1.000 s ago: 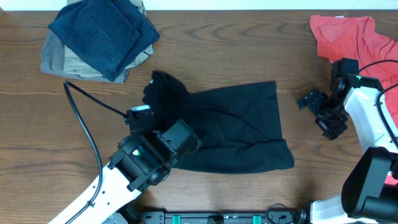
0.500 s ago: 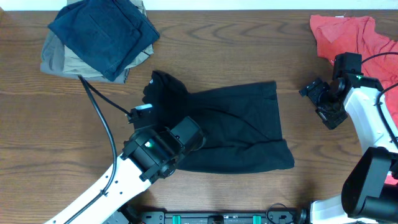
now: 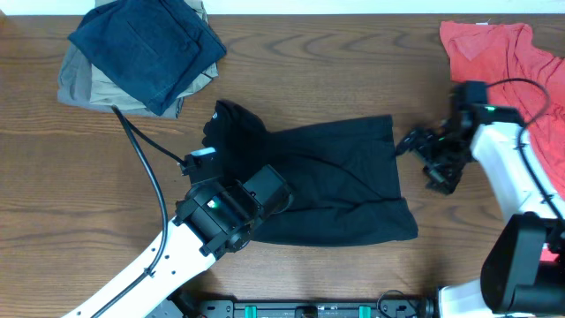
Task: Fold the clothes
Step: 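Grasp the shirt's lower right corner with the right gripper, then lift the black shirt with both grippers and swing it up toward the far edge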
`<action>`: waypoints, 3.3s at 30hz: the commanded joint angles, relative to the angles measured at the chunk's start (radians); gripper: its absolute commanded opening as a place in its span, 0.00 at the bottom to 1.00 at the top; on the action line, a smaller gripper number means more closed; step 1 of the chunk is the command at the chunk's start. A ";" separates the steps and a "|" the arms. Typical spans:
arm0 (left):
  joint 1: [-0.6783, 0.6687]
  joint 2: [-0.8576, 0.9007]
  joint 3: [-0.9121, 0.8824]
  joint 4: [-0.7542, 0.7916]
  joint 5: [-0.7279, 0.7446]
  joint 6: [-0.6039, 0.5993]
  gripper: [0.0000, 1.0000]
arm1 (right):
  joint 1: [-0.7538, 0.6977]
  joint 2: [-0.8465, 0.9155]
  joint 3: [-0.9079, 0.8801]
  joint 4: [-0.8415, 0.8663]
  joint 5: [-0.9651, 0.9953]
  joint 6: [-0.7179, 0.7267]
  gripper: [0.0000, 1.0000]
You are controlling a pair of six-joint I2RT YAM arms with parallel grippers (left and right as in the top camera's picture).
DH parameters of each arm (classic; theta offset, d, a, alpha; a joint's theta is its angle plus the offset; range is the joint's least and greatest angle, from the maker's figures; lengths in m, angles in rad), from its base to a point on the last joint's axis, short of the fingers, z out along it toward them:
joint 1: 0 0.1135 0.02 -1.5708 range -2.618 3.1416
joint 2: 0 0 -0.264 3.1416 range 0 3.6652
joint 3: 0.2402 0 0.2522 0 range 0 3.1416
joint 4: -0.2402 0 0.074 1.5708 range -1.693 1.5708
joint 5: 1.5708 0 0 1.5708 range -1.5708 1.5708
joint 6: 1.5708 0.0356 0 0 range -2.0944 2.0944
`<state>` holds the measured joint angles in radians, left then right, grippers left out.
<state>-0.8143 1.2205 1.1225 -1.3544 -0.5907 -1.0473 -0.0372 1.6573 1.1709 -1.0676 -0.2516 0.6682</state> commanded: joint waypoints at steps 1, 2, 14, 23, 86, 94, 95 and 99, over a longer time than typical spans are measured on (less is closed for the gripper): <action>0.001 0.001 -0.006 -0.007 -0.023 -0.013 0.07 | 0.100 -0.032 0.001 -0.039 0.105 -0.025 0.98; 0.001 0.001 -0.006 -0.007 -0.023 -0.013 0.07 | 0.129 -0.032 -0.002 -0.045 0.105 -0.025 0.99; 0.002 0.001 -0.006 -0.057 -0.024 -0.029 0.07 | 0.293 -0.032 -0.036 -0.277 0.356 0.178 0.90; 0.002 0.001 -0.006 -0.067 -0.024 -0.028 0.07 | 0.292 -0.065 -0.250 -0.192 0.342 0.177 0.91; 0.001 -0.004 -0.001 -0.085 -0.019 -0.022 0.08 | 0.004 -0.347 -0.629 0.323 0.051 0.033 0.01; 0.001 -0.056 0.119 -0.201 -0.023 0.017 0.06 | 0.004 -0.378 -0.356 0.049 0.189 -0.053 0.01; 0.001 -0.064 0.145 -0.216 -0.025 0.033 0.06 | 0.004 -0.382 -0.306 0.002 0.214 -0.059 0.01; 0.001 -0.088 0.273 -0.272 -0.030 0.084 0.06 | 0.004 -0.400 -0.100 -0.148 0.286 -0.092 0.01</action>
<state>-0.8143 1.1587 1.3094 -1.5997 -0.5827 -1.0142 -0.0261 1.2884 0.9546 -1.1809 -0.0624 0.6277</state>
